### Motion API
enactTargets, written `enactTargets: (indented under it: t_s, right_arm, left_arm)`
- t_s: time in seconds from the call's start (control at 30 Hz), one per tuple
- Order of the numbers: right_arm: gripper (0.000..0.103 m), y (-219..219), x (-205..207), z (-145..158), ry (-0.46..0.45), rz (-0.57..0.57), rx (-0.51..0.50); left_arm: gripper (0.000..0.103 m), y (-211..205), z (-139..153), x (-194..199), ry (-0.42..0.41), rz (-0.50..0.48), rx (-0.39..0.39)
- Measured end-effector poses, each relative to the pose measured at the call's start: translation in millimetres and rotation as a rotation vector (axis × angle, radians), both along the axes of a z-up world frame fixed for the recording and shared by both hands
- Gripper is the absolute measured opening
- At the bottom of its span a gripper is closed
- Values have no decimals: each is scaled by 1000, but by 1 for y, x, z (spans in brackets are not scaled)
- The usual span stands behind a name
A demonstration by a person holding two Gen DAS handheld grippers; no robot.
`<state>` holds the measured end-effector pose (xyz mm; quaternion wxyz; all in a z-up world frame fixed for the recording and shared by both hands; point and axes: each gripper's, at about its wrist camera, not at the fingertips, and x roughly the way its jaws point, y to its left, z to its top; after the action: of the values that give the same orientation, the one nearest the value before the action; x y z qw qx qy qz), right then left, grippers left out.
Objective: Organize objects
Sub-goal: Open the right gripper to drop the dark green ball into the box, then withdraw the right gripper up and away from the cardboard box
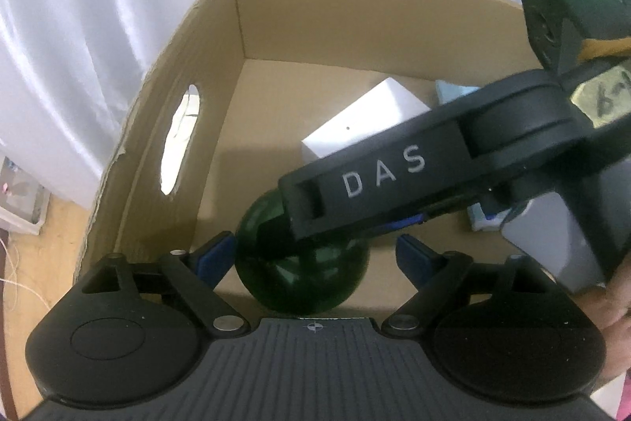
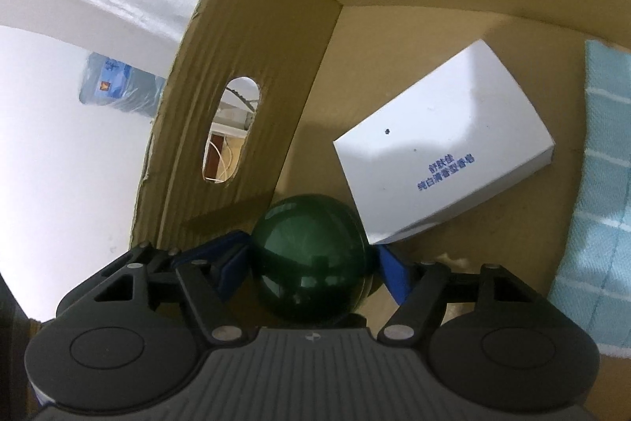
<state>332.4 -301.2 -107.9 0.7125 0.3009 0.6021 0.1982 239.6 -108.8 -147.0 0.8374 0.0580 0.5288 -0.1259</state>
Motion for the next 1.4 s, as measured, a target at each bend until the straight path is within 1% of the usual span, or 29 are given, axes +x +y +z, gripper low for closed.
enactTargets:
  t_s: [0.07,0.2,0.33,0.4,0.5,0.6,0.63,0.67,0.7,0.73,0.77,0.83,0.87,0.9,0.93,1.0,1.1,1.13,1.17,1.23,1.27,1.4]
  right_arm:
    - [76,-2,-1,2,6,-7,6]
    - [87,-10,-10,15,-12,-35,47]
    - [88,-20,-19,34,-42,-67,95]
    - [89,-24,-29,47,-67,-74,119]
    - [90,-31,-48,71,-133,-69,146]
    - [93,-42,-75,99,-214,-83,170]
    - [93,-47,-83,107,-234,-89,177]
    - [93,-49,-93,116,-256,-92,185]
    - [95,-49,-102,124,-278,-96,188]
    - [96,-49,-111,131,-304,-98,186]
    - [99,-49,-126,140,-339,-99,175]
    - [100,-50,-149,155,-403,-103,147]
    - [101,-51,-161,161,-432,-104,132]
    - [103,-53,-176,169,-464,-107,114]
    - [103,-53,-190,176,-499,-115,89]
    - [103,-54,-213,188,-553,-134,31]
    - [103,-53,-246,201,-627,-170,-59]
    - [103,-52,-255,204,-651,-181,-86]
    - [103,-49,-264,206,-672,-192,-116]
    - [103,-42,-277,207,-702,-203,-175]
    - [103,-38,-283,207,-716,-202,-202]
    - [103,-23,-300,203,-743,-192,-295]
  left_arm:
    - [90,2,2,-9,-4,3,-7]
    - [95,12,18,-34,-45,34,-40]
    - [98,24,41,-72,-122,71,-91]
    - [98,28,54,-95,-169,90,-92]
    - [100,33,73,-139,-271,128,-119]
    - [102,39,87,-190,-358,170,-202]
    - [102,7,94,-197,-380,176,-222]
    - [102,-4,98,-210,-402,190,-241]
    - [102,-2,101,-209,-420,204,-256]
    - [102,-1,103,-218,-436,221,-266]
    - [102,40,90,-215,-444,234,-266]
    - [102,46,92,-240,-468,263,-255]
    - [102,47,84,-214,-474,265,-243]
    - [102,48,85,-225,-481,257,-226]
    - [102,30,97,-195,-490,250,-215]
    - [102,24,117,-213,-536,275,-186]
    - [102,22,116,-229,-575,319,-149]
    - [102,25,117,-237,-587,325,-145]
    - [102,27,110,-231,-603,333,-140]
    - [103,35,103,-236,-635,368,-131]
    - [103,37,95,-232,-642,382,-129]
    - [103,42,94,-240,-632,418,-138]
